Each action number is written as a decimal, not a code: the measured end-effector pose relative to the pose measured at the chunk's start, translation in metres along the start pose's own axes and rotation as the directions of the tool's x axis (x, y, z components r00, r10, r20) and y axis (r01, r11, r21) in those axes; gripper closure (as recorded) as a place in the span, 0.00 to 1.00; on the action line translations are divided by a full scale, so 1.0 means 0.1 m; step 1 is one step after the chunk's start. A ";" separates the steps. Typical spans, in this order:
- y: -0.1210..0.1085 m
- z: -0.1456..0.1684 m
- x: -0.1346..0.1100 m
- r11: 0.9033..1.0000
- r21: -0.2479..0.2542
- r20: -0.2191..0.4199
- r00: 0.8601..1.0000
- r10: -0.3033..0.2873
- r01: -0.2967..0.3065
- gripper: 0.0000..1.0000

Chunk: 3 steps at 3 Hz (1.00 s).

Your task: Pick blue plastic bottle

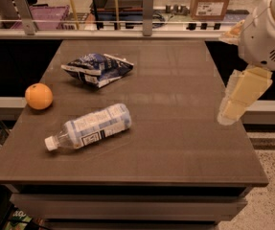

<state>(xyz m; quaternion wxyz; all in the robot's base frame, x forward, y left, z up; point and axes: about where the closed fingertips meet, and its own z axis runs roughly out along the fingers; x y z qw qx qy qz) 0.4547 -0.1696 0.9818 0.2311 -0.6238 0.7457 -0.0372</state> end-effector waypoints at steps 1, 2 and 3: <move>0.00 0.17 -0.24 0.998 -0.026 0.062 0.997 -0.047 0.048 0.00; 0.01 0.28 -0.49 0.993 -0.048 0.103 0.989 -0.107 0.112 0.00; 0.02 0.37 -0.69 0.984 -0.068 0.130 0.979 -0.157 0.166 0.00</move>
Offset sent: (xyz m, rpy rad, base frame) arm 0.0264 0.0830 -0.0185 0.0742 0.0172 0.2413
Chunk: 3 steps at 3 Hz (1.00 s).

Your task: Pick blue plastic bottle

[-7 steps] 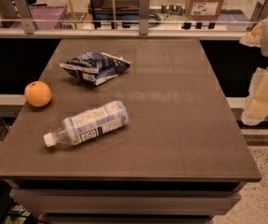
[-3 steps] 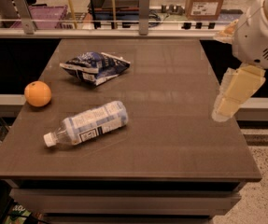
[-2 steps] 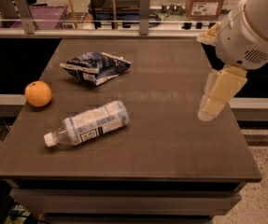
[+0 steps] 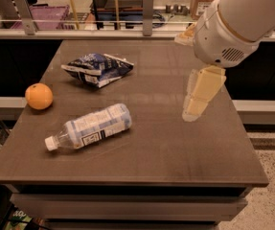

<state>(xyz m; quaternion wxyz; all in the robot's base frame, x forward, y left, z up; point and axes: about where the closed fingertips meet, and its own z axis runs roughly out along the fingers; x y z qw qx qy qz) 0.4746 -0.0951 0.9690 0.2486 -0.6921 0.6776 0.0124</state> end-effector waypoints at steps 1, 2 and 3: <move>-0.02 0.24 -0.30 0.998 -0.007 -0.010 0.998 -0.066 0.066 0.00; -0.02 0.24 -0.30 0.998 -0.005 -0.013 0.998 -0.067 0.067 0.00; -0.02 0.25 -0.34 0.997 -0.020 -0.024 0.997 -0.077 0.077 0.00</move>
Offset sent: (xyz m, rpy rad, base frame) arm 0.0129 0.0526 -0.0192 -0.0688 -0.0466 0.0597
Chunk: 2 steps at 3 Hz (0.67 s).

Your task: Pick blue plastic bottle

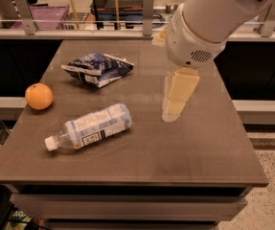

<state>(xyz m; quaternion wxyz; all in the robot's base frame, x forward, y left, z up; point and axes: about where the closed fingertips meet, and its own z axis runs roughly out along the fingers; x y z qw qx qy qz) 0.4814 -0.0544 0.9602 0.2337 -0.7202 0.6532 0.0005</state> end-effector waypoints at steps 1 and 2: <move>0.02 0.09 -0.16 0.998 -0.047 -0.027 0.999 -0.036 0.035 0.00; 0.00 0.22 -0.30 0.995 -0.076 -0.023 0.997 -0.073 0.071 0.00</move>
Offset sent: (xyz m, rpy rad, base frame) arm 0.0093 0.0568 -0.0238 -0.0727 0.0744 0.1301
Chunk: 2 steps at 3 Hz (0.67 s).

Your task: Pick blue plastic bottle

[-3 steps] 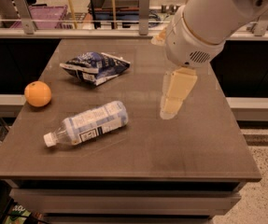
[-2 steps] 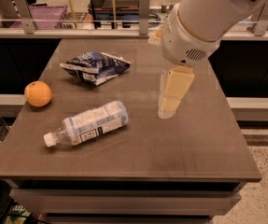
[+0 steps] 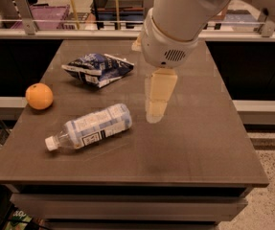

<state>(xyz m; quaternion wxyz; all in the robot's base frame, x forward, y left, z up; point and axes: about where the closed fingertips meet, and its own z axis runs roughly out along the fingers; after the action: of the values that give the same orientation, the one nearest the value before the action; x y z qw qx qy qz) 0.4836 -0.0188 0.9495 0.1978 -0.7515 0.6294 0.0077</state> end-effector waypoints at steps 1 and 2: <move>0.00 0.14 -0.14 0.999 -0.010 0.028 0.999 -0.033 0.033 0.00; 0.00 0.33 -0.30 0.998 -0.016 0.094 0.993 -0.065 0.067 0.00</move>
Offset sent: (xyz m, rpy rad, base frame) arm 0.0056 0.0659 -0.0431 0.1482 0.0237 0.1606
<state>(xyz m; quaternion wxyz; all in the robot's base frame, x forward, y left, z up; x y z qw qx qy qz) 0.4853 0.0196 0.9269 0.2199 -0.7726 0.5941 0.0422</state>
